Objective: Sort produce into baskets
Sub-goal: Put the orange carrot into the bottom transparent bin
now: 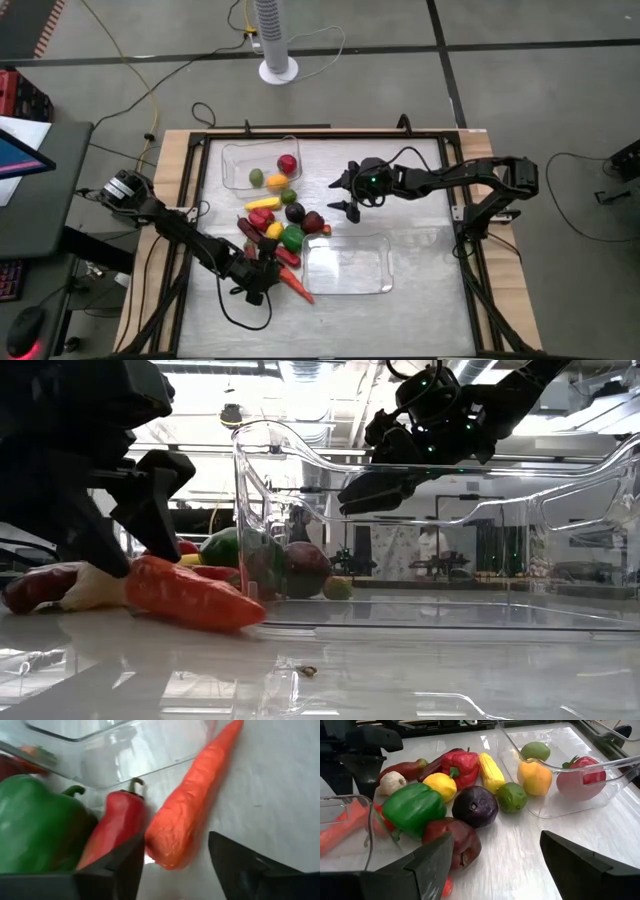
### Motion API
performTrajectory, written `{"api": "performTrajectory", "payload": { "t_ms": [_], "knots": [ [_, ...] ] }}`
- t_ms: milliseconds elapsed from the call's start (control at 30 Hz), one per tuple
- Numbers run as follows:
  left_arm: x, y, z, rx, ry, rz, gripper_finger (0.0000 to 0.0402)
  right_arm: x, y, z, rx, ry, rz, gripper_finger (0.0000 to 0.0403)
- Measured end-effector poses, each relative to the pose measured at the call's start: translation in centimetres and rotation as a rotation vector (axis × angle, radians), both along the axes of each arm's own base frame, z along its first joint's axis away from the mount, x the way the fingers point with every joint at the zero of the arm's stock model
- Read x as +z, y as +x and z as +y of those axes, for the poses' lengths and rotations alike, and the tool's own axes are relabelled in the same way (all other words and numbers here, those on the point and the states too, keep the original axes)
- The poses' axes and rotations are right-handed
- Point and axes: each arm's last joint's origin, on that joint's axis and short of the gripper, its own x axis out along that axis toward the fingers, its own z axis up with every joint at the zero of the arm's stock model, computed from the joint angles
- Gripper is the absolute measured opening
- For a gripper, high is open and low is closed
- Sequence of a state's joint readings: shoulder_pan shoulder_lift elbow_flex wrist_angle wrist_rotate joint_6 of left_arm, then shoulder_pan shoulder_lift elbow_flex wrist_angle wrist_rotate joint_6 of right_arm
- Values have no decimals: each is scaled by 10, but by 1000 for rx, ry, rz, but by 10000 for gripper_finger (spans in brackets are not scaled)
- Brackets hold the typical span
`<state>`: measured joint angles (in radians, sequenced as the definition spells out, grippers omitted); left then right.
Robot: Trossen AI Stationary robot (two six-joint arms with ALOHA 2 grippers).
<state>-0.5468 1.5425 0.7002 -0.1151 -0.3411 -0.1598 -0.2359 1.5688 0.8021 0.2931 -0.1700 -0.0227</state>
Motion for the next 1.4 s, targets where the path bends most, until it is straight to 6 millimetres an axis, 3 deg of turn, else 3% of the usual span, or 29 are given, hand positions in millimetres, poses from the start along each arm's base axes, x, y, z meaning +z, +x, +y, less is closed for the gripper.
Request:
{"api": "performTrajectory", "payload": {
  "t_ms": [167,633,767,1000,1133,1400],
  "knots": [
    [0,2,3,13,-23,7,251,0,0,0,0,0,0,325],
    [-14,13,10,-19,-27,43,251,-3,-2,1,-1,-1,-18,325],
    [-14,13,10,-27,-22,41,229,-3,-2,0,-5,-1,-19,325],
    [-14,12,9,-50,-52,63,151,-3,-2,0,-16,-3,-16,325],
    [-5,13,6,-84,-91,178,128,-3,-2,0,-16,-3,-15,325],
    [35,24,-6,-181,-210,277,141,-4,-3,0,-16,-2,-10,325]
  ]
}}
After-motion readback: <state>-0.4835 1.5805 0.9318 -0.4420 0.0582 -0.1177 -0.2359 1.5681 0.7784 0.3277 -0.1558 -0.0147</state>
